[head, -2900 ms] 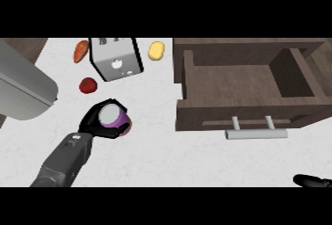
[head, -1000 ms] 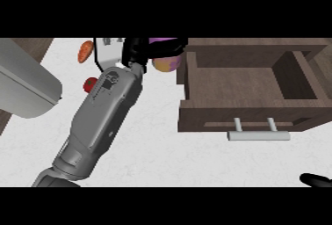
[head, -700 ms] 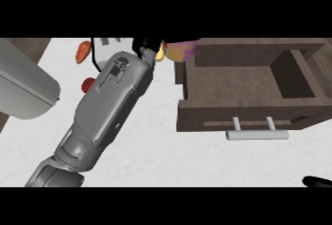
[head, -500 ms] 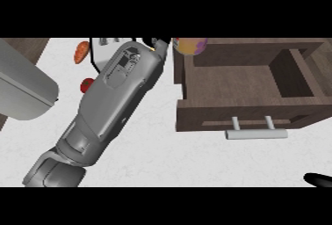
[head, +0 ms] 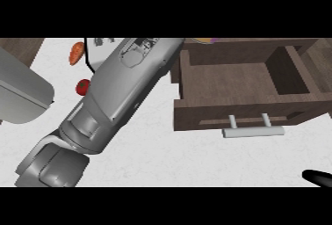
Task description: Pick up the can, place it into the drawer and close the drawer
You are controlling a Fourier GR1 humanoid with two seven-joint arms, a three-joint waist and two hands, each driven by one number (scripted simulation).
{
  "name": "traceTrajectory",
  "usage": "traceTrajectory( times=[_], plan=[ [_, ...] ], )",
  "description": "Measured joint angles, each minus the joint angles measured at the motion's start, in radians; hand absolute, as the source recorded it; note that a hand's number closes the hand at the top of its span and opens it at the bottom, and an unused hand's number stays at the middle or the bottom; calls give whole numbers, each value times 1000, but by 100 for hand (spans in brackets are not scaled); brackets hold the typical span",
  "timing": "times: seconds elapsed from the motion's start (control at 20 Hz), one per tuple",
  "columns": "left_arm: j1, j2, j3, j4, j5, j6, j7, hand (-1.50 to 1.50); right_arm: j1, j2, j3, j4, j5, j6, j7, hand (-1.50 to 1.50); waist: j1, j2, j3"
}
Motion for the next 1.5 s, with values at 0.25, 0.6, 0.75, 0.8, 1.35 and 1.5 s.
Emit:
traceTrajectory(
  times=[0.25, 0.6, 0.75, 0.8, 1.35, 1.5],
  plan=[
    [-76, 0, -39, 101, 47, 33, -18, 150, -14, -8, 14, -14, -3, 6, 16, -150, -23, 6, 1],
    [-131, 0, -110, 186, 103, 116, -45, -150, -65, -34, 12, 5, -4, 0, 48, -150, -44, 11, 2],
    [-153, 0, -119, 221, 119, 151, -53, -150, -67, -37, 10, 11, -8, 3, 43, -150, -50, 13, 2],
    [-149, 0, -124, 227, 125, 163, -64, -150, -70, -41, 6, 16, -11, 6, 42, -150, -51, 13, 2],
    [-173, 0, -150, 265, 201, 234, -106, -150, -109, -94, 74, 33, 110, 46, -31, -150, -62, 21, 2],
    [-169, 0, -144, 263, 229, 230, -120, -150, -139, -127, 101, 59, 182, 58, -68, -150, -55, 23, 2]
  ],
)
